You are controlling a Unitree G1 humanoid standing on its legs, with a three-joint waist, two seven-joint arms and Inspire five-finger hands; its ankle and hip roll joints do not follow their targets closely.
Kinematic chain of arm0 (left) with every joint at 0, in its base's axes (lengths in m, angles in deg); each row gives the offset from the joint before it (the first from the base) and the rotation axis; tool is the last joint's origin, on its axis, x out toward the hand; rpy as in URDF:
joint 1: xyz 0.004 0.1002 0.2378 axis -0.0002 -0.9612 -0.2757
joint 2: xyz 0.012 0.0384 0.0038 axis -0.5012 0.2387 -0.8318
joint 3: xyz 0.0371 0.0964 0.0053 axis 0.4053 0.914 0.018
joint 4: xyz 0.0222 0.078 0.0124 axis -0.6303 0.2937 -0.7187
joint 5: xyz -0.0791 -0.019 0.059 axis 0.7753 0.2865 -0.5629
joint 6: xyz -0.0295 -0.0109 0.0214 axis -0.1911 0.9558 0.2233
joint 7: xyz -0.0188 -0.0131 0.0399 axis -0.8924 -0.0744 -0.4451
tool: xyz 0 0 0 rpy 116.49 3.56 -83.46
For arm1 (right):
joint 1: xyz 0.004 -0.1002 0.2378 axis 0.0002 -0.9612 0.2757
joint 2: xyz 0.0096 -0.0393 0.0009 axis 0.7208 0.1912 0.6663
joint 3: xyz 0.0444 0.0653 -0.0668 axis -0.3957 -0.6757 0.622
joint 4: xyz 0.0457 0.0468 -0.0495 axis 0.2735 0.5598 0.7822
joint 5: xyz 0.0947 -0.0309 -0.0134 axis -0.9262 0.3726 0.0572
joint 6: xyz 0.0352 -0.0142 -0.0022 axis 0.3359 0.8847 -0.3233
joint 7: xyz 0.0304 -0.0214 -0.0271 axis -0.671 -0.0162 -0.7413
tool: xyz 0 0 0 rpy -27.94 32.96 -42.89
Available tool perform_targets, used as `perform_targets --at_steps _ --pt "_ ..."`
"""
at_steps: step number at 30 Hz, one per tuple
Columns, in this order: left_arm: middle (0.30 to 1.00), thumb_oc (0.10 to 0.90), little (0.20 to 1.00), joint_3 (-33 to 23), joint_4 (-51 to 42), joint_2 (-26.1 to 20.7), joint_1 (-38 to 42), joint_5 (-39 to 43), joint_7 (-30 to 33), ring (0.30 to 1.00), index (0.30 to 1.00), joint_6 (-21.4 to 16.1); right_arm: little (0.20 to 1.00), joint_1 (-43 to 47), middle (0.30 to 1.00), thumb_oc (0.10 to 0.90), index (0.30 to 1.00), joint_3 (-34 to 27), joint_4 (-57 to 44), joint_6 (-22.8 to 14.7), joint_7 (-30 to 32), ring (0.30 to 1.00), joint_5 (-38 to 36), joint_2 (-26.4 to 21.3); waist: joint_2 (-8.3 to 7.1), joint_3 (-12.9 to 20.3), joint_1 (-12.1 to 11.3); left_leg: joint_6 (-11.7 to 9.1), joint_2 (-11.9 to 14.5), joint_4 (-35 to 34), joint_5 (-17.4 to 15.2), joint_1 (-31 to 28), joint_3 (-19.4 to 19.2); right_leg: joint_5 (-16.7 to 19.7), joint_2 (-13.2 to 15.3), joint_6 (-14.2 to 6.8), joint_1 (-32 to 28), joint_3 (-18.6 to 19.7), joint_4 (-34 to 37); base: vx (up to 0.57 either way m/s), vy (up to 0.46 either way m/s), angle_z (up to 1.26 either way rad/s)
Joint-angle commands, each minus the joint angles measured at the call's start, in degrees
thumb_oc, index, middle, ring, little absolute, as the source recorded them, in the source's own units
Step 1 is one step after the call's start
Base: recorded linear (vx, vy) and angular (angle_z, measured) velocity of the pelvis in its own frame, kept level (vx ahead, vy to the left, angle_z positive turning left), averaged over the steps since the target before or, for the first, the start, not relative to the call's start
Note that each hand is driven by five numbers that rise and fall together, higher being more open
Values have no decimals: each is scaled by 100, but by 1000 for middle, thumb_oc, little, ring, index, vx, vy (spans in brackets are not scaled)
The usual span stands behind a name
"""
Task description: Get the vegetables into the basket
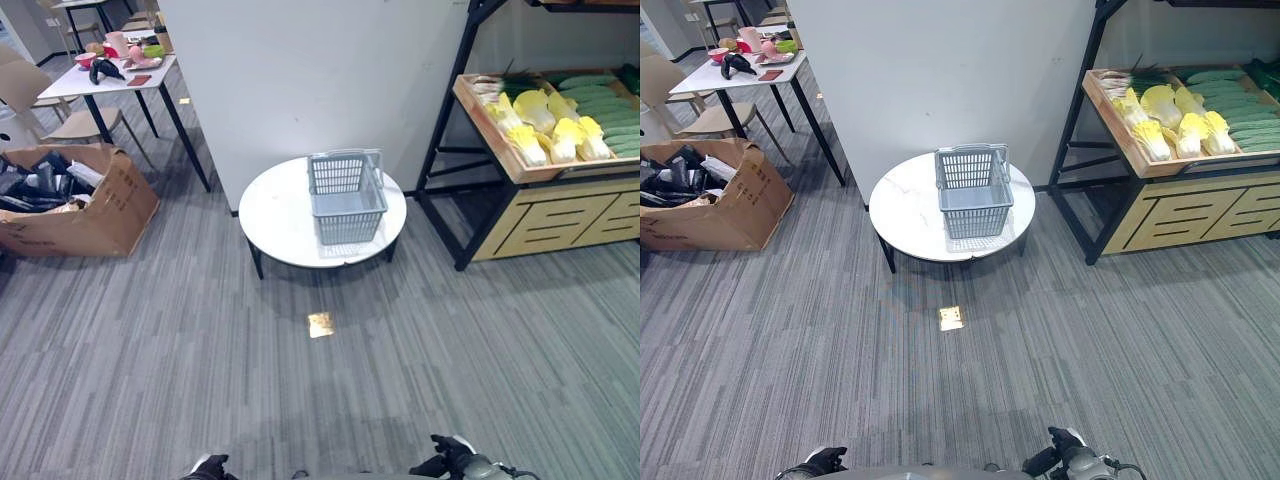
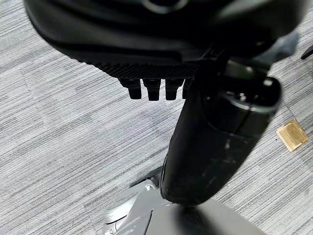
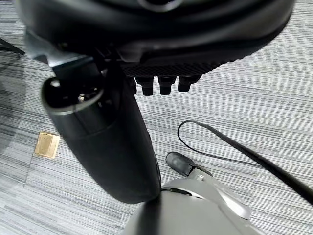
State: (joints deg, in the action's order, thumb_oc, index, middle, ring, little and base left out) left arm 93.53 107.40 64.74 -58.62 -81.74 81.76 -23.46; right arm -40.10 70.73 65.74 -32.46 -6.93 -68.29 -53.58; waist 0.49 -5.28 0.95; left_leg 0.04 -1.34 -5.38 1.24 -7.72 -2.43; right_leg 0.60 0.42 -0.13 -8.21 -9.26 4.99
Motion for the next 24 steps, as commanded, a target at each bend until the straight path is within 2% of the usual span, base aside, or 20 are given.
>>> perform_targets --at_steps 1,12,17,24 --pt "1000 900 1000 83 427 75 357 0 -3 1000 1000 -11 1000 122 1000 900 1000 178 352 103 -54 1000 223 -197 32 -188 -31 86 -177 38 -747 -274 -588 -474 25 -420 -250 -248 1 25 36 0" --pt "1000 900 1000 45 397 18 434 111 21 1000 1000 12 1000 234 1000 900 1000 192 327 121 -42 1000 200 -180 33 -259 -107 224 -193 38 -775 -162 -638 -499 70 -470 63 -152 -353 21 65 -6" --pt "1000 900 1000 34 366 -55 499 146 13 1000 1000 14 1000 308 1000 900 1000 200 291 125 -56 1000 163 -166 -7 -322 -168 352 -222 38 -787 -129 -663 -584 125 -544 380 -73 -906 39 128 -12" --pt "1000 900 1000 1 354 -132 537 178 -6 1000 1000 16 1000 370 1000 900 1000 194 277 136 -79 1000 152 -139 -67 -414 -254 454 -262 38 -799 -83 -745 -483 207 -696 672 -104 -1359 43 147 -17"
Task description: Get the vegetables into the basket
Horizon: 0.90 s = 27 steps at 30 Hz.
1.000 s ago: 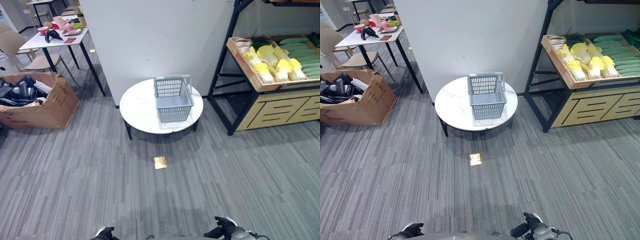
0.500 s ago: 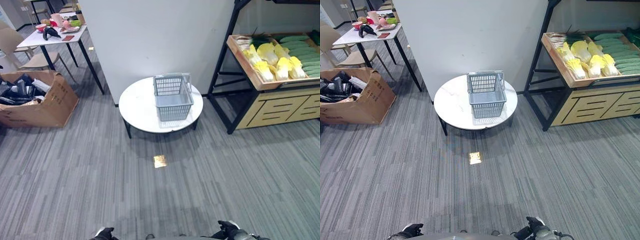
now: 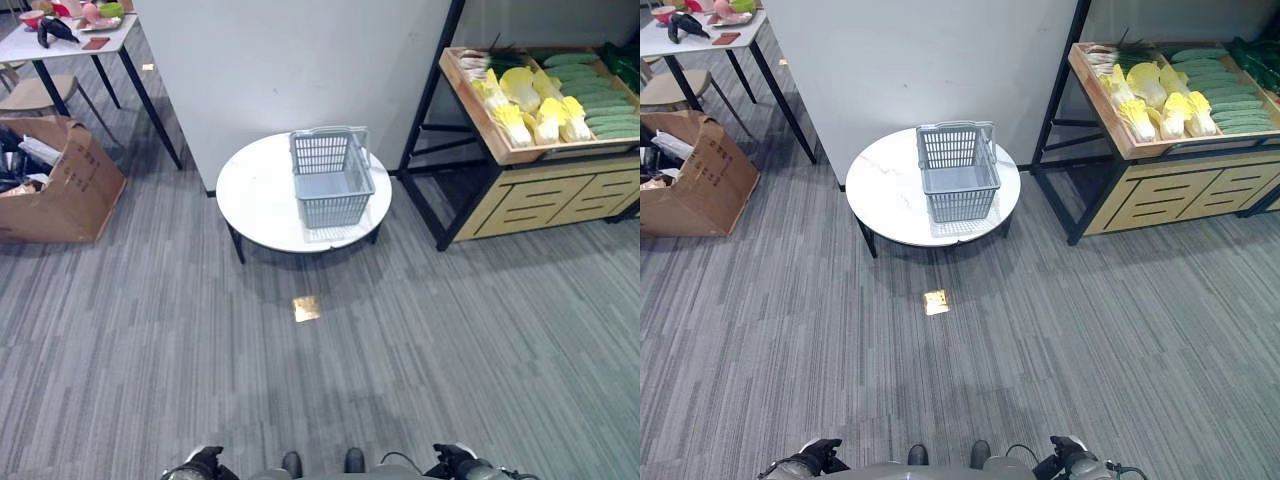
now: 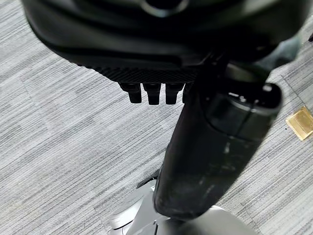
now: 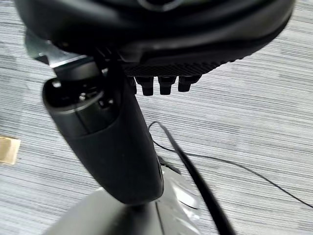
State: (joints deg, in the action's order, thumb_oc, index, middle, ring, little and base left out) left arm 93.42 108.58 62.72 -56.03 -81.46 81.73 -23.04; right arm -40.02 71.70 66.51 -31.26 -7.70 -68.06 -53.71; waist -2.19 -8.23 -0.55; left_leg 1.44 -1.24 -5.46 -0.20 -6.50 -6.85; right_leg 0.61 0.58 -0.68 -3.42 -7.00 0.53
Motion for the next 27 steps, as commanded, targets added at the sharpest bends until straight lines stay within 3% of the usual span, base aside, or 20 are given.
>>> perform_targets --at_steps 1,3,4,5,6,9,10,11,13,16,18,22,27 --pt "1000 900 1000 -12 235 43 266 152 -29 1000 1000 -17 1000 353 1000 900 1000 40 167 13 11 1000 56 -122 187 -169 -115 365 -282 46 -689 -238 -314 -420 298 -702 453 -454 -1576 57 163 -13" --pt "1000 900 1000 -12 235 43 266 152 -29 1000 1000 -17 1000 353 1000 900 1000 40 166 14 11 1000 56 -122 179 -162 -116 368 -291 46 -687 -229 -315 -438 310 -705 480 -450 -1614 25 107 -3" --pt "1000 900 1000 -38 234 11 265 155 -35 1000 1000 -8 1000 338 1000 900 1000 -17 122 4 21 1000 -33 -108 161 -237 -106 402 -321 46 -716 -281 -335 -206 476 -794 779 -565 -2309 18 101 -7" --pt "1000 900 1000 -38 234 11 265 155 -35 1000 1000 -8 1000 338 1000 900 1000 -17 122 4 21 1000 -33 -108 160 -236 -106 402 -323 46 -716 -280 -336 -208 478 -794 782 -564 -2314 67 195 2" --pt "1000 900 1000 -52 242 -11 255 160 -44 1000 1000 -1 1000 309 1000 900 1000 -83 31 -24 42 1000 -153 -108 153 -293 -93 411 -340 46 -775 -381 -369 -80 610 -829 962 -693 -2745 49 95 3" --pt "1000 900 1000 -94 247 -39 239 188 -60 1000 1000 4 1000 281 1000 900 1000 -103 -33 -33 37 1000 -185 -108 160 -318 -138 417 -341 46 -809 -453 -419 93 667 -832 1084 -798 -2650 76 116 4" --pt "1000 900 1000 -93 267 -45 246 182 -66 1000 1000 7 1000 270 1000 900 1000 -111 -38 -25 37 1000 -186 -116 210 -324 -184 410 -284 46 -773 -433 -420 194 606 -793 1146 -793 -2159 30 32 1" --pt "1000 900 1000 -92 267 -45 246 182 -66 1000 1000 7 1000 270 1000 900 1000 -111 -38 -25 37 1000 -186 -116 212 -325 -183 410 -282 46 -774 -435 -420 196 603 -793 1142 -794 -2153 60 34 9" --pt "1000 900 1000 -65 299 -28 261 139 -51 1000 1000 -8 1000 249 1000 900 1000 -123 -48 -34 63 1000 -241 -107 272 -382 -193 375 -240 46 -686 -399 -364 495 321 -811 1173 -323 -888 64 -10 18" --pt "1000 900 1000 -71 299 -30 277 120 -27 1000 1000 -38 1000 219 1000 900 1000 -121 -81 -51 63 1000 -262 -60 250 -390 -192 327 -262 46 -691 -409 -359 860 199 -906 1244 193 -3 93 -27 19" --pt "1000 900 1000 -85 339 -14 252 107 -21 1000 1000 -56 1000 170 1000 900 1000 -136 -82 -51 49 1000 -231 -39 205 -376 -199 279 -289 46 -749 -499 -370 924 220 -985 1212 96 447 204 -67 27" --pt "1000 900 1000 -171 418 23 156 62 -52 1000 1000 -34 1000 51 1000 900 1000 -94 -92 -66 2 1000 -75 -65 152 -250 -187 193 -352 46 -872 -831 -320 737 126 -1018 1105 -144 447 386 -128 13" --pt "1000 900 1000 -41 430 129 173 4 -83 1000 1000 -21 1000 -122 1000 900 1000 -231 -32 -81 2 1000 -313 -161 360 -56 80 -23 -110 154 -788 -1058 -7 575 -139 -744 961 150 332 391 -176 60"
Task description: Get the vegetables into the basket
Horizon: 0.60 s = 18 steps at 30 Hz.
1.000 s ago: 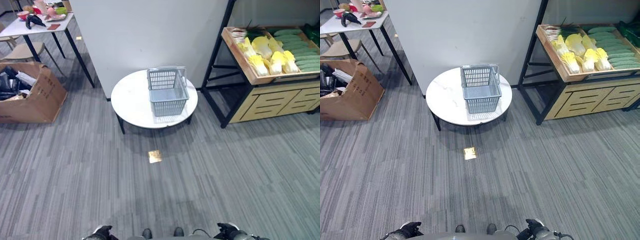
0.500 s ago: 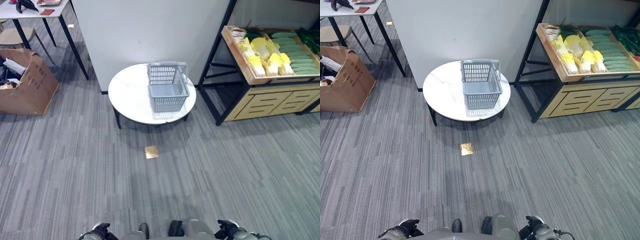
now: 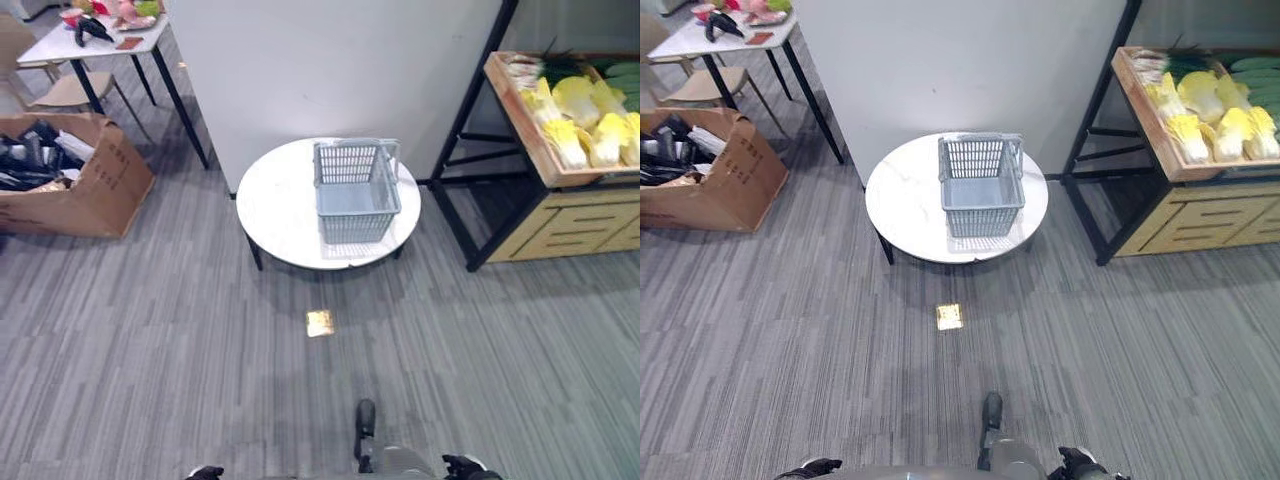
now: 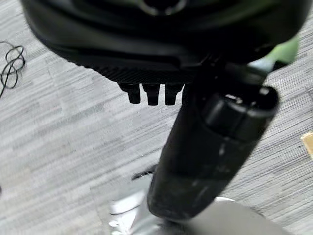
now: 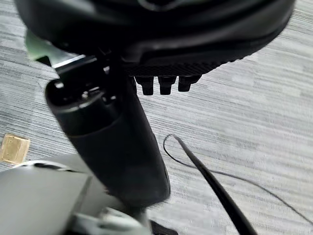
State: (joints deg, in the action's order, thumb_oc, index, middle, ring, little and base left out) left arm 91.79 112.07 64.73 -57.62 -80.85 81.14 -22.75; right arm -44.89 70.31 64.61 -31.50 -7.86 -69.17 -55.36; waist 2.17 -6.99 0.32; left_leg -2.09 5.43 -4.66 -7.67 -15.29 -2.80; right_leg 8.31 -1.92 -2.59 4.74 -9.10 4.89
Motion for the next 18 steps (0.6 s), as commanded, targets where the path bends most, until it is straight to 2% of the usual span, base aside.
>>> perform_targets --at_steps 1,2,3,4,6,8,9,11,13,15,16,18 --pt "1000 900 1000 157 90 -59 334 -60 -20 1000 1000 -49 1000 360 1000 900 1000 -81 178 -57 22 1000 -188 -17 -45 -154 30 274 -726 164 18 -164 -384 -306 71 -491 161 332 -216 378 -229 61" --pt "1000 900 1000 191 77 -50 348 -50 -13 1000 1000 -49 1000 347 1000 900 1000 -61 180 -59 12 1000 -159 -44 -20 -139 59 190 -673 293 152 -164 -361 -407 23 -428 161 304 -367 573 -350 48" --pt "1000 900 1000 205 29 -48 361 17 1 1000 1000 -42 1000 317 1000 900 1000 -26 136 -71 5 1000 -139 -98 3 -123 115 9 -572 668 464 -106 -334 -695 -60 -281 138 228 -656 663 -418 36" --pt "1000 900 1000 189 13 -56 368 91 20 1000 1000 -48 1000 310 1000 900 1000 20 98 -82 -21 1000 -118 -128 -10 -133 156 -117 -500 1069 640 -8 -353 -849 -92 -187 86 192 -752 611 -415 35" --pt "1000 900 1000 194 -12 -52 403 183 39 1000 1000 -36 1000 345 1000 900 1000 59 90 -77 -4 1000 -109 -179 -75 -202 170 -332 -409 1824 923 367 -426 -968 -114 -72 -105 124 -665 338 -301 31" --pt "1000 900 1000 152 -43 -54 439 322 67 1000 1000 -40 1000 362 1000 900 1000 104 88 -79 15 1000 -112 -203 -159 -325 125 -472 -280 2967 1266 930 -430 -1028 -170 82 -362 87 -517 281 -310 16" --pt "1000 900 1000 135 -71 -63 471 413 102 1000 1000 -28 1000 372 1000 900 1000 100 69 -84 47 1000 -138 -245 -171 -443 106 -505 -177 3608 1391 1296 -418 -1082 -219 172 -446 55 -489 274 -282 7" --pt "1000 900 1000 118 -145 -77 473 517 153 1000 1000 -43 1000 379 1000 900 1000 132 56 -76 50 1000 -135 -296 -225 -584 57 -347 -99 3942 1344 1574 -455 -1195 -247 282 -569 53 -488 240 -234 -2" --pt "1000 900 1000 118 -205 -71 473 604 173 1000 1000 -54 1000 397 1000 900 1000 149 81 -59 50 1000 -118 -339 -329 -661 73 -160 -17 3783 1119 1870 -621 -1227 -180 315 -642 -4 -443 174 -182 -13" --pt "1000 900 1000 85 -218 -90 446 637 200 1000 1000 -43 1000 375 1000 900 1000 129 141 -36 45 1000 -101 -380 -526 -708 79 6 -221 3002 692 2152 -558 -1245 4 278 -772 -85 -396 169 -138 25" --pt "1000 900 1000 82 -212 -93 442 644 199 1000 1000 -34 1000 373 1000 900 1000 124 149 -36 48 1000 -108 -380 -552 -701 77 24 -234 2865 626 2145 -533 -1258 14 272 -809 -78 -380 155 -61 27" --pt "1000 900 1000 76 -173 -71 405 647 218 1000 1000 -32 1000 321 1000 900 1000 91 166 -33 69 1000 -102 -381 -606 -650 173 22 -373 1513 679 2089 -437 -1269 144 245 -828 -176 -350 148 17 32"
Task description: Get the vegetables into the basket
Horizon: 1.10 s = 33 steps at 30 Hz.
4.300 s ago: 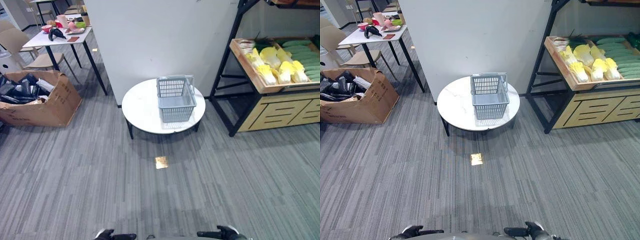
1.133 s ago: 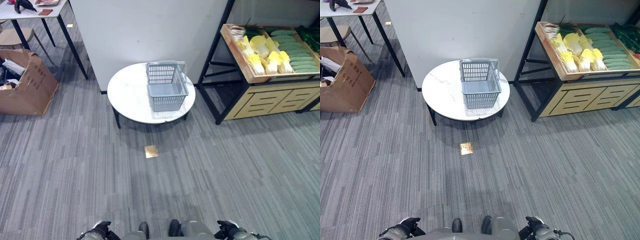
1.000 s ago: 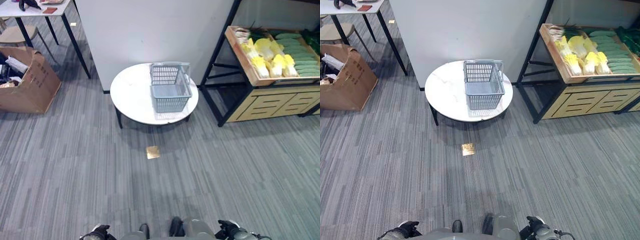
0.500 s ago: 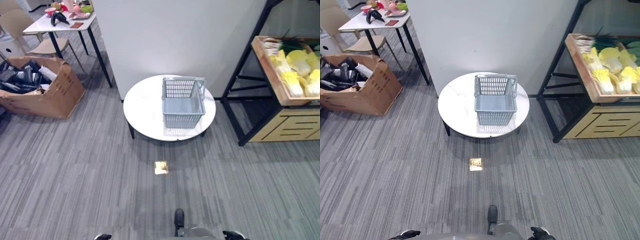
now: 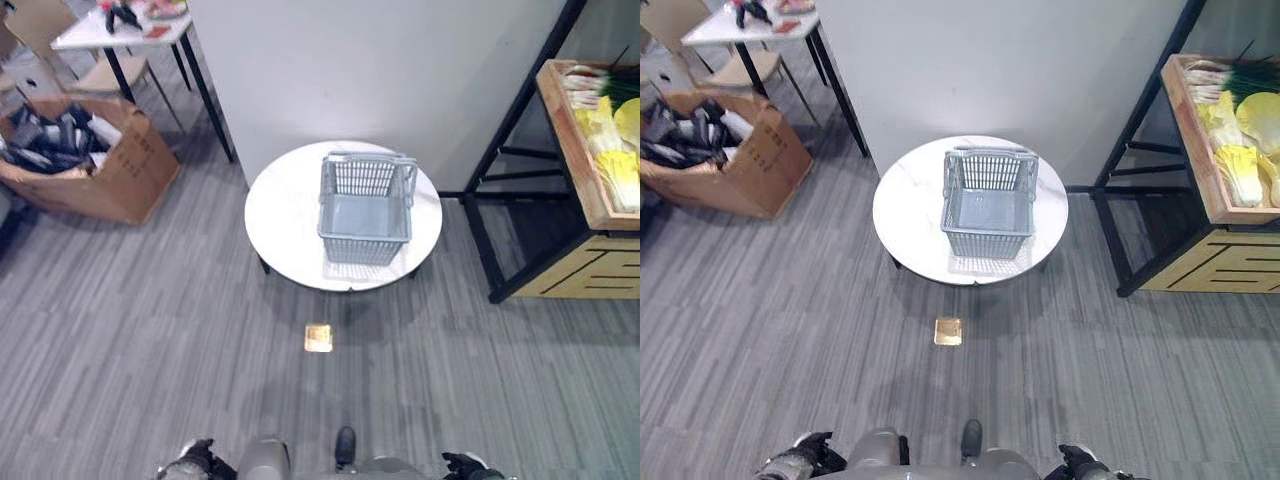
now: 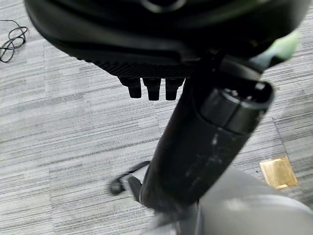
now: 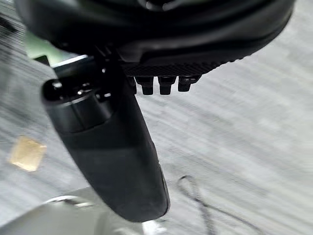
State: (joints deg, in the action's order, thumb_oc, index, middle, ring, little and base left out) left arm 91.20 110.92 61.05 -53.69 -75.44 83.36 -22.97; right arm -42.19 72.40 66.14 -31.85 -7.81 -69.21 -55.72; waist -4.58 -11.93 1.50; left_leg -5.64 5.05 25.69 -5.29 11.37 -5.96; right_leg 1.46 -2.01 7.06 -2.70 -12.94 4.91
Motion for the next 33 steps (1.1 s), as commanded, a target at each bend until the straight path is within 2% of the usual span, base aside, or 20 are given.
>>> perform_targets --at_steps 1,2,3,6,9,11,16,17,18,20,22,23,24,25,26,27,28,29,31,33 --pt "1000 900 1000 141 -51 307 4 101 0 1000 1000 -12 1000 38 1000 900 1000 -122 25 5 72 1000 -81 -355 90 -133 74 356 -352 -1999 541 -620 -42 -602 151 -719 -108 190 -351 155 62 28" --pt "1000 900 1000 150 -58 317 1 88 17 1000 1000 -33 1000 26 1000 900 1000 -115 34 -3 86 1000 -37 -363 127 -128 111 284 -375 -2633 957 -661 137 -624 132 -705 -161 164 -349 174 92 17" --pt "1000 900 1000 152 -62 311 -12 90 21 1000 1000 -44 1000 42 1000 900 1000 -108 52 -8 84 1000 -8 -369 179 -107 117 211 -360 -3065 1200 -646 307 -651 97 -705 -183 168 -372 186 106 11" --pt "1000 900 1000 123 -16 297 -55 108 44 1000 1000 -41 1000 87 1000 900 1000 -91 103 -15 90 1000 33 -353 206 -61 108 91 -328 -3069 1256 -601 487 -756 56 -711 -347 279 -451 233 144 -20" --pt "1000 900 1000 91 21 265 -140 78 20 1000 1000 -25 1000 71 1000 900 1000 -103 103 -19 77 1000 22 -255 160 58 77 174 -335 -3069 1102 -863 333 -933 90 -763 -560 442 -566 346 269 -51" --pt "1000 900 1000 82 25 224 -142 84 16 1000 1000 -44 1000 97 1000 900 1000 -102 137 -14 72 1000 0 -169 130 171 45 347 -424 -3069 925 -1022 233 -910 229 -899 -642 620 -557 380 428 -38" --pt "1000 900 1000 123 -37 85 -78 21 9 1000 1000 -61 1000 277 1000 900 1000 -8 62 -1 35 1000 66 -56 165 257 -23 681 -564 -3069 532 -1163 -120 -836 455 -1189 -321 898 -994 208 343 -41" --pt "1000 900 1000 123 -37 84 -77 21 8 1000 1000 -61 1000 277 1000 900 1000 -8 62 -1 35 1000 66 -55 164 261 -32 683 -564 -3069 530 -1160 -130 -843 457 -1190 -307 908 -1011 143 327 -31" --pt "1000 900 1000 88 -60 15 -43 47 20 1000 1000 -46 1000 343 1000 900 1000 19 -38 -3 33 1000 56 -39 173 201 -64 763 -610 -3069 466 -1198 -209 -710 518 -1317 -2 889 -1573 106 288 -18" --pt "1000 900 1000 63 -79 -46 -36 55 13 1000 1000 -47 1000 425 1000 900 1000 3 -185 -12 42 1000 -12 -38 188 88 -72 860 -659 -3069 356 -1286 -285 -398 635 -1422 393 770 -2267 108 346 -29" --pt "1000 900 1000 59 -81 -60 -27 58 20 1000 1000 -39 1000 447 1000 900 1000 16 -230 -17 44 1000 -27 -39 188 41 -84 879 -674 -3069 340 -1317 -310 -306 671 -1439 514 713 -2485 74 210 -35" --pt "1000 900 1000 60 -77 -70 -42 39 5 1000 1000 -21 1000 458 1000 900 1000 6 -301 -26 36 1000 -70 -48 212 -56 -84 970 -747 -3069 233 -1440 -343 -153 812 -1400 688 537 -3005 120 254 -20" --pt "1000 900 1000 67 -71 -75 -51 6 -8 1000 1000 -18 1000 445 1000 900 1000 12 -330 -27 35 1000 -72 -45 224 -86 -89 984 -770 -3069 175 -1486 -373 -144 844 -1396 771 480 -3079 166 336 -20" --pt "1000 900 1000 53 -54 -96 -52 -13 -12 1000 1000 -15 1000 430 1000 900 1000 27 -355 -21 25 1000 -59 -22 246 -100 -133 997 -758 -3069 125 -1525 -458 -137 925 -1385 795 300 -2857 117 212 -7" --pt "1000 900 1000 35 -48 -103 -54 -19 -8 1000 1000 -21 1000 427 1000 900 1000 27 -370 -26 18 1000 -49 -18 306 -105 -162 985 -720 -3069 120 -1527 -500 -22 897 -1375 732 196 -2227 91 148 -13" --pt "1000 900 1000 36 -47 -102 -54 -19 -8 1000 1000 -22 1000 426 1000 900 1000 27 -370 -26 17 1000 -49 -19 317 -108 -162 983 -707 -3069 118 -1533 -498 3 881 -1373 704 188 -2181 29 82 -14" --pt "1000 900 1000 34 -36 -106 -36 -19 -1 1000 1000 -26 1000 445 1000 900 1000 32 -387 -25 16 1000 -55 -15 341 -141 -194 982 -673 -3053 149 -1500 -536 115 794 -1406 755 234 -1623 -8 23 -22" --pt "1000 900 1000 35 -23 -106 -17 -38 1 1000 1000 -19 1000 460 1000 900 1000 40 -404 -32 14 1000 -56 -8 334 -167 -186 982 -669 -2992 140 -1473 -528 153 761 -1421 718 293 -1364 -17 29 -21" --pt "1000 900 1000 56 2 -93 0 -61 13 1000 1000 -44 1000 491 1000 900 1000 66 -447 -51 21 1000 -91 -9 306 -176 -162 981 -686 -2970 150 -1478 -534 216 619 -1464 746 583 -918 38 2 -9" --pt "1000 900 1000 56 16 -77 -4 -68 11 1000 1000 -54 1000 485 1000 900 1000 75 -476 -59 39 1000 -111 6 300 -149 -160 966 -709 -3056 193 -1557 -516 211 628 -1480 616 527 -775 58 -9 9"
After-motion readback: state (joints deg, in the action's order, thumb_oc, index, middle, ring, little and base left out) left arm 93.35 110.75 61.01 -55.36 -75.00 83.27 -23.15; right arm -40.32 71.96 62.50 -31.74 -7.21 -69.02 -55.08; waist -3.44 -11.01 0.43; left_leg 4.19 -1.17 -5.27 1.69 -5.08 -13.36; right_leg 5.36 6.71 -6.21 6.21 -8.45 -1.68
